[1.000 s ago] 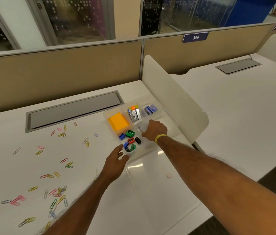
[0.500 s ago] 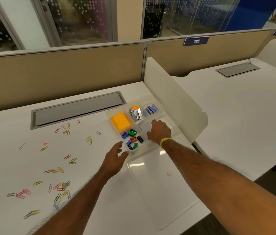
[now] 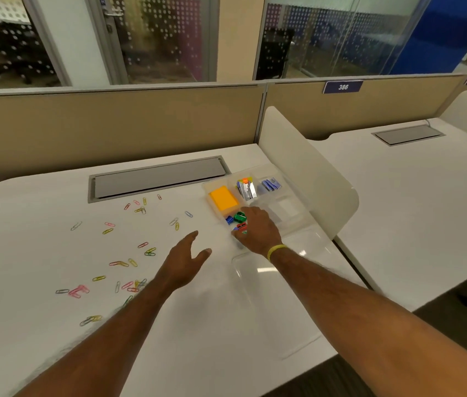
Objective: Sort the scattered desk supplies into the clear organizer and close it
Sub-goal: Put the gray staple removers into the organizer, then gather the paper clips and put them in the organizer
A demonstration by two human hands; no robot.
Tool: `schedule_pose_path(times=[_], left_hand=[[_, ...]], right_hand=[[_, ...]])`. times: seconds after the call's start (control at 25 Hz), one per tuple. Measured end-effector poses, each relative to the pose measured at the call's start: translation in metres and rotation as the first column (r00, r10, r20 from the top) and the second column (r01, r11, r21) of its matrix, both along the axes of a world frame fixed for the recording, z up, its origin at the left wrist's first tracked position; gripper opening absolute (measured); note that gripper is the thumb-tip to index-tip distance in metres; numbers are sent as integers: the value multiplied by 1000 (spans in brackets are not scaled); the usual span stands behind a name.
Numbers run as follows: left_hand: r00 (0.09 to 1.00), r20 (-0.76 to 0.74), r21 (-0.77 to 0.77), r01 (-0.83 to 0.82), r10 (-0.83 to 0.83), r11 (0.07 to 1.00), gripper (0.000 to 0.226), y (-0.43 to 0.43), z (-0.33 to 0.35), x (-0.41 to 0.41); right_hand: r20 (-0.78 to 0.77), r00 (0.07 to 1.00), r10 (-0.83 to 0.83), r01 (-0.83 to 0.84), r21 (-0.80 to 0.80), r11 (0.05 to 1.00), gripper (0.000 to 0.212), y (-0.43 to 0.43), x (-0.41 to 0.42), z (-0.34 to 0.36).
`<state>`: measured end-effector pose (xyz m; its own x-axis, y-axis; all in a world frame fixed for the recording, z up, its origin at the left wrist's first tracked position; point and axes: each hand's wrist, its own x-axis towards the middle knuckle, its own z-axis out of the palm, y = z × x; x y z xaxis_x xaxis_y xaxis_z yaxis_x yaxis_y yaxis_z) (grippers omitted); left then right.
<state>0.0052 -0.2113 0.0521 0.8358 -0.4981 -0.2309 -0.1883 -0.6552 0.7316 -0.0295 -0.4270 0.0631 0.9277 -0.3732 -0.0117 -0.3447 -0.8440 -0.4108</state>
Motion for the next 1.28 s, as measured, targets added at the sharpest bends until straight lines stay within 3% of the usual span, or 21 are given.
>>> schedule_pose_path(times=[0.16,0.52,0.96,1.28], left_hand=[[979,184,235,40,-85,971,92,52,-3,-5],[954,287,502,-71,-89,862,119,172,-42,-10],[976,214,526,-84,-36,846,125,223,-66,-6],[979,202,526,-87,-26,846,120,246,-72,1]], right_hand=[[-16,992,123,-121,72,990,90,55,-5,-2],[-53,967,250,-250,16,968,103,151,-14,-35],[-213,945,249,-251,16,968,99,164,-26,-76],[-265,964,27,-4,87,996,102,145,-5,-86]])
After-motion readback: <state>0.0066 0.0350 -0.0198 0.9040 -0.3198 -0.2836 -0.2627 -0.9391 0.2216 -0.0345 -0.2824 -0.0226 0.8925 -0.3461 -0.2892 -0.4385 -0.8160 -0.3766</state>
